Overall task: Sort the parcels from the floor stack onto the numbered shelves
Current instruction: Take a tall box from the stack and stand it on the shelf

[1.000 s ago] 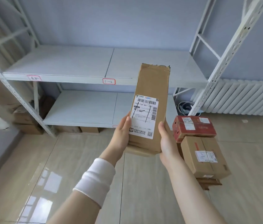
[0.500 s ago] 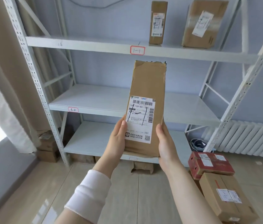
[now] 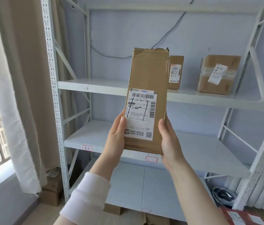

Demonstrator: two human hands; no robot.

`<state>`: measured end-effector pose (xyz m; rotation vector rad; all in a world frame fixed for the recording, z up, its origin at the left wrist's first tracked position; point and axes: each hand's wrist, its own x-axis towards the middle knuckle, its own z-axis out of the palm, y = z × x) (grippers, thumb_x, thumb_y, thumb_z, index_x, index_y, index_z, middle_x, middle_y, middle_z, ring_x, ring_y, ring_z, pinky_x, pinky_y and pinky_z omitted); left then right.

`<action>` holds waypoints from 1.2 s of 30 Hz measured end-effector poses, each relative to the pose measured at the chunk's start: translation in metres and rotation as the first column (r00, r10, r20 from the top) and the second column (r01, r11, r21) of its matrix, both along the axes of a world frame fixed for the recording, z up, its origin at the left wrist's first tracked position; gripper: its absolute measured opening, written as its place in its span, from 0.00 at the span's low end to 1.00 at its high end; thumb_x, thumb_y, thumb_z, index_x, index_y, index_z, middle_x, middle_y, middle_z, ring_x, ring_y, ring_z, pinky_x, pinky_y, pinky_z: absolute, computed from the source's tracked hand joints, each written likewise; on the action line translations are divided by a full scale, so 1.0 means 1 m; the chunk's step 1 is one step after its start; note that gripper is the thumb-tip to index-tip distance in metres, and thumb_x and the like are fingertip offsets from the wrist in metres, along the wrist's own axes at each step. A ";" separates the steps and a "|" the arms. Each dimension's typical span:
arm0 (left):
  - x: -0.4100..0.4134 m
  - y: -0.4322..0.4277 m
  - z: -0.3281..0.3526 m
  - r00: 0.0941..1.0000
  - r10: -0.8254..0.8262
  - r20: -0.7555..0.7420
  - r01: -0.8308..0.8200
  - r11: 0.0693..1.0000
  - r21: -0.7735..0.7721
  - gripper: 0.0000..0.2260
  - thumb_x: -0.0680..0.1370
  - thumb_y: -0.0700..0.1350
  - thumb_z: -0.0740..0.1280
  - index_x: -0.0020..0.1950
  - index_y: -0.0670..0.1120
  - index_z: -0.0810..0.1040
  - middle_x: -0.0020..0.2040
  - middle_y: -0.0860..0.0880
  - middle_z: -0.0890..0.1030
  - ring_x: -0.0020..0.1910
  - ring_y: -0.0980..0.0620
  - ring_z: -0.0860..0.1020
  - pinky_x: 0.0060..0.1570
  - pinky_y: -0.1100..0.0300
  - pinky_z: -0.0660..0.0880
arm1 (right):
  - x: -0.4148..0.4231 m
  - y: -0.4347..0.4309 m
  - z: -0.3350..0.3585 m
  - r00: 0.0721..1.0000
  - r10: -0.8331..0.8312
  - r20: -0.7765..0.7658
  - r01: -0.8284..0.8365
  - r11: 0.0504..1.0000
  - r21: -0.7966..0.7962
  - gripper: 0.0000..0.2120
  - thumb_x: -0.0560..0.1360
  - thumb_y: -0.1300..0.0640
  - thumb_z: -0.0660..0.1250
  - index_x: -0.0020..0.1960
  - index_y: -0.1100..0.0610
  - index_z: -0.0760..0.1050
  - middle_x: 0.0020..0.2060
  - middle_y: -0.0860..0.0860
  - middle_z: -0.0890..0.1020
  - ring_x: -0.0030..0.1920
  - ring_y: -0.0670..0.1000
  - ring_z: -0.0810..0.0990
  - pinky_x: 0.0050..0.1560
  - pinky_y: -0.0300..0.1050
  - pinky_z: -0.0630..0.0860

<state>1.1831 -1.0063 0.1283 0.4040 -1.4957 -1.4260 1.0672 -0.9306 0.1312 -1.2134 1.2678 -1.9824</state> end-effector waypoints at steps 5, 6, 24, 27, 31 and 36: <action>-0.021 -0.048 0.044 0.997 -0.006 -0.072 0.000 0.996 -0.091 0.15 0.83 0.51 0.52 0.67 0.56 0.71 0.62 0.53 0.79 0.63 0.51 0.76 0.67 0.47 0.69 | -0.023 -0.051 0.044 0.997 0.033 -0.071 -0.040 0.995 -0.094 0.20 0.82 0.48 0.52 0.73 0.43 0.61 0.65 0.42 0.75 0.67 0.47 0.73 0.70 0.55 0.66; -0.026 -0.058 0.052 0.996 -0.008 -0.084 -0.002 0.994 -0.108 0.15 0.83 0.51 0.52 0.66 0.56 0.72 0.61 0.53 0.79 0.62 0.52 0.76 0.66 0.48 0.69 | -0.029 -0.061 0.052 0.996 0.038 -0.080 -0.046 0.994 -0.103 0.20 0.82 0.48 0.52 0.73 0.43 0.61 0.65 0.41 0.75 0.67 0.46 0.73 0.70 0.55 0.66; -0.129 -0.270 0.132 0.985 -0.105 -0.135 0.059 0.950 -0.306 0.17 0.83 0.50 0.51 0.70 0.53 0.69 0.65 0.56 0.76 0.66 0.58 0.72 0.69 0.54 0.66 | -0.117 -0.256 0.133 0.971 -0.184 -0.153 0.146 0.962 -0.230 0.22 0.82 0.49 0.53 0.75 0.45 0.57 0.70 0.39 0.68 0.70 0.41 0.67 0.73 0.50 0.62; -0.150 -0.302 0.132 0.982 -0.143 -0.128 0.095 0.943 -0.320 0.17 0.83 0.50 0.51 0.70 0.54 0.69 0.66 0.57 0.75 0.66 0.59 0.71 0.69 0.54 0.66 | -0.129 -0.280 0.134 0.962 -0.227 -0.150 0.192 0.958 -0.215 0.22 0.82 0.49 0.52 0.75 0.45 0.57 0.70 0.39 0.68 0.69 0.39 0.67 0.73 0.47 0.62; -0.179 -0.336 0.123 0.977 -0.178 -0.120 0.136 0.947 -0.291 0.17 0.83 0.51 0.51 0.69 0.54 0.69 0.65 0.57 0.75 0.66 0.58 0.72 0.68 0.51 0.67 | -0.151 -0.309 0.130 0.947 -0.281 -0.155 0.247 0.947 -0.204 0.22 0.82 0.51 0.52 0.75 0.47 0.57 0.71 0.39 0.67 0.70 0.38 0.65 0.71 0.38 0.61; -0.212 -0.369 0.114 0.973 -0.180 -0.143 0.124 0.936 -0.330 0.17 0.83 0.50 0.51 0.71 0.54 0.67 0.67 0.59 0.73 0.65 0.65 0.70 0.62 0.72 0.68 | -0.190 -0.342 0.122 0.942 -0.284 -0.176 0.246 0.946 -0.211 0.22 0.82 0.52 0.53 0.76 0.49 0.58 0.71 0.41 0.68 0.71 0.40 0.65 0.74 0.46 0.59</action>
